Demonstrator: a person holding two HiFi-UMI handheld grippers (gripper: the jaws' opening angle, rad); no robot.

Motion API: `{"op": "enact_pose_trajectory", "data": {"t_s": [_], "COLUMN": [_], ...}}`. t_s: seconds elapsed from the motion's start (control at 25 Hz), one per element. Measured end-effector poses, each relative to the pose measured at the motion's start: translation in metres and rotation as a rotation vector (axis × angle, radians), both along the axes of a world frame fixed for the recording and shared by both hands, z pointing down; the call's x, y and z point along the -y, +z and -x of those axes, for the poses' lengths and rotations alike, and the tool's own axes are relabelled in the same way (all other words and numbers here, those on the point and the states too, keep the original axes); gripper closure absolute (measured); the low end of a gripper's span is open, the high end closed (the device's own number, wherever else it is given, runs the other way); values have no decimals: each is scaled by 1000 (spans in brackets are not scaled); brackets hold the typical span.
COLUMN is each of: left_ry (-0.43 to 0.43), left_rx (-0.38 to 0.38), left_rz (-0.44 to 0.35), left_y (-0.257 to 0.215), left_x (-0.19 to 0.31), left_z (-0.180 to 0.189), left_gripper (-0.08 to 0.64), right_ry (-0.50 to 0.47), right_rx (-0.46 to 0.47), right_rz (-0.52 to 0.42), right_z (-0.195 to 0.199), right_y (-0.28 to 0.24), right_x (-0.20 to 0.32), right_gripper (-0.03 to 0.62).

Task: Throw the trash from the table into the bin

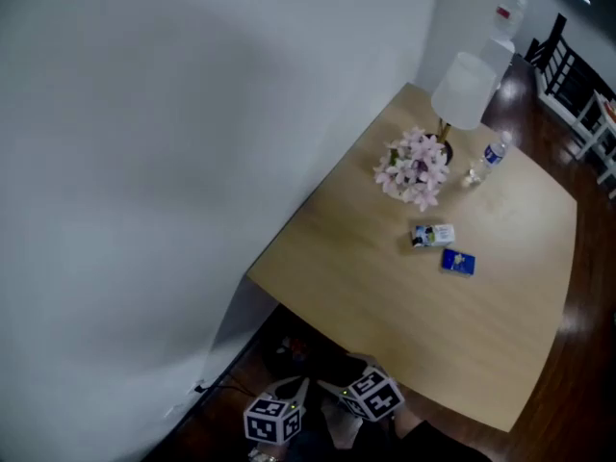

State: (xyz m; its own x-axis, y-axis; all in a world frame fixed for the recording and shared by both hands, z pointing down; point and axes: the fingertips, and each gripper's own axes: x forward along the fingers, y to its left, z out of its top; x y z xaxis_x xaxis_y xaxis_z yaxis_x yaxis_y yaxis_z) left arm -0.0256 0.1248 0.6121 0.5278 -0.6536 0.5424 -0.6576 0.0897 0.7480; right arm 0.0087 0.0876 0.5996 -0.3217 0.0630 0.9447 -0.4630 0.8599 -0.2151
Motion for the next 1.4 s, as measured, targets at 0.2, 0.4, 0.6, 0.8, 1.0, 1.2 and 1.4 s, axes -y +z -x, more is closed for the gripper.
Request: {"op": "enact_pose_trajectory", "data": {"t_s": [0.2, 0.4, 0.6, 0.8, 1.0, 1.2, 1.4], "left_ry": [90, 202, 269, 314, 350, 388, 430], "left_rx": [4, 38, 67, 90, 101, 111, 114], "left_rz": [-61, -112, -141, -147, -142, -130, -129], "left_y": [-55, -92, -115, -124, -126, -126, -133], "left_x": [34, 66, 91, 116, 142, 174, 209], "left_z": [-18, -58, -85, -102, -122, -144, -168], "left_gripper": [558, 557, 557, 557, 557, 557, 557], "right_ry": [92, 187, 223, 281, 322, 348, 351], "right_rx": [-3, 13, 39, 65, 65, 45, 10], "right_rz": [-62, -96, -83, -122, -149, -196, -279], "right_z": [-30, -73, -98, -118, -146, -176, -206], "right_y": [-58, -89, -106, -120, -125, -122, -120], "right_x": [24, 43, 62, 96, 126, 170, 239], "right_gripper": [242, 242, 242, 242, 242, 242, 244]}}
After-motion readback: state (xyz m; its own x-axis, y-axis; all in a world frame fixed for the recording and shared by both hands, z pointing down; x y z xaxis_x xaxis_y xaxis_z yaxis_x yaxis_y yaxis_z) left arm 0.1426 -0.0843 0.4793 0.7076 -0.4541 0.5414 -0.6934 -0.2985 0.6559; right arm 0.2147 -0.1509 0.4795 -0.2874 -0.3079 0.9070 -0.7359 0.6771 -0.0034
